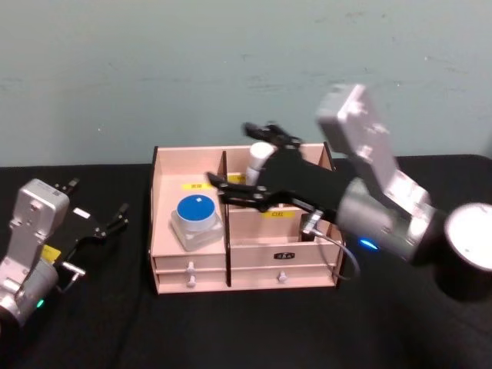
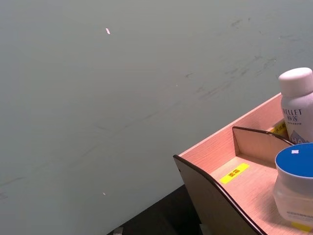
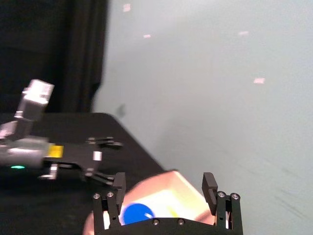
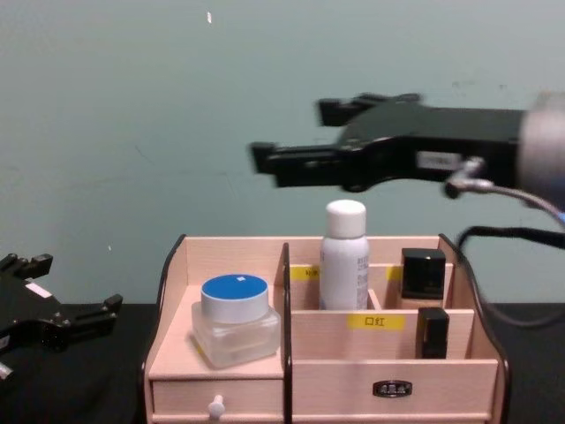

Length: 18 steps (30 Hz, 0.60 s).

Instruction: Pick up the facial cleanser and watermelon frost from the table and place them into the tiered storage box.

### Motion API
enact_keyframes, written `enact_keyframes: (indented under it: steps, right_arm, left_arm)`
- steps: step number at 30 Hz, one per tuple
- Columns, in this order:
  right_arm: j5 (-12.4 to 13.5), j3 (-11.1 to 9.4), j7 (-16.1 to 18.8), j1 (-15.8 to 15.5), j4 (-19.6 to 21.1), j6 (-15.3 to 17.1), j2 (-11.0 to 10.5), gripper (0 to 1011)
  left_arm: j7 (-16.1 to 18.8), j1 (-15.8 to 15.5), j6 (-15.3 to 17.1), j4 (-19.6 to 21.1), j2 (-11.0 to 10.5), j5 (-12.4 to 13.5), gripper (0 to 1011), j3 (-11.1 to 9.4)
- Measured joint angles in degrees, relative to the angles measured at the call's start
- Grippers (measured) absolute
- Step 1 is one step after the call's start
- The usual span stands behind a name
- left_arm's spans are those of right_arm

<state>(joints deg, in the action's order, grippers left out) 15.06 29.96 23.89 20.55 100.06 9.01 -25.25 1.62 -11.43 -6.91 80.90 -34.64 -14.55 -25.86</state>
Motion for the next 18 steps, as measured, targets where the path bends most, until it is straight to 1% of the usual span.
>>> enact_keyframes:
  steps: [1, 3, 4, 7, 8, 9, 10, 12, 13, 15, 16, 18]
  right_arm:
    - [-0.5, -1.5, -2.08, -2.23, 1.74, -0.53, -0.61, 1003]
    - [-1.05, -2.94, -4.04, -4.48, 3.07, -1.23, -1.11, 1002]
    - [-1.84, -4.41, -6.28, -6.83, 4.25, -2.3, -1.55, 1003]
    - [-3.09, -6.57, -9.32, -10.17, 5.5, -3.86, -2.08, 1002]
    - [-3.86, -7.79, -11.16, -12.09, 5.98, -4.55, -2.34, 1002]
    - [-4.2, -8.51, -12.06, -13.11, 6.17, -4.84, -2.48, 1002]
    - [-4.78, -9.94, -13.75, -14.97, 6.36, -5.44, -2.64, 1002]
    - [-5.16, -11.2, -15.18, -16.58, 6.41, -5.99, -2.77, 1002]
    - [-5.38, -12.62, -16.53, -18.19, 6.38, -6.68, -2.73, 1003]
    - [-5.41, -13.96, -17.68, -19.66, 6.19, -7.24, -2.59, 1003]
    - [-5.38, -15.32, -18.77, -21.0, 5.94, -7.77, -2.37, 1002]
    - [-5.29, -16.48, -19.61, -22.09, 5.6, -8.11, -2.17, 1003]
  left_arm:
    - [0.0, 0.0, 0.0, 0.0, 0.0, 0.0, 1010, 0.0]
    - [0.0, 0.0, 0.0, 0.0, 0.0, 0.0, 1010, 0.0]
    - [0.0, 0.0, 0.0, -0.01, 0.0, 0.0, 1010, 0.0]
    - [0.0, 0.0, 0.0, 0.0, 0.0, 0.0, 1010, 0.0]
    - [0.0, 0.0, 0.0, 0.0, 0.0, 0.0, 1010, 0.0]
    - [0.0, 0.0, 0.0, 0.0, 0.0, 0.0, 1009, 0.0]
    - [0.0, 0.0, 0.0, 0.0, 0.0, 0.0, 1010, 0.0]
    - [0.0, 0.0, 0.0, 0.0, 0.0, 0.0, 1010, 0.0]
    - [0.0, 0.0, 0.0, 0.0, 0.0, 0.0, 1010, 0.0]
    - [0.0, 0.0, 0.0, 0.0, 0.0, 0.0, 1010, 0.0]
    - [0.0, 0.0, 0.0, 0.0, 0.0, 0.0, 1010, 0.0]
    - [0.0, 0.0, 0.0, 0.0, 0.0, 0.0, 1010, 0.0]
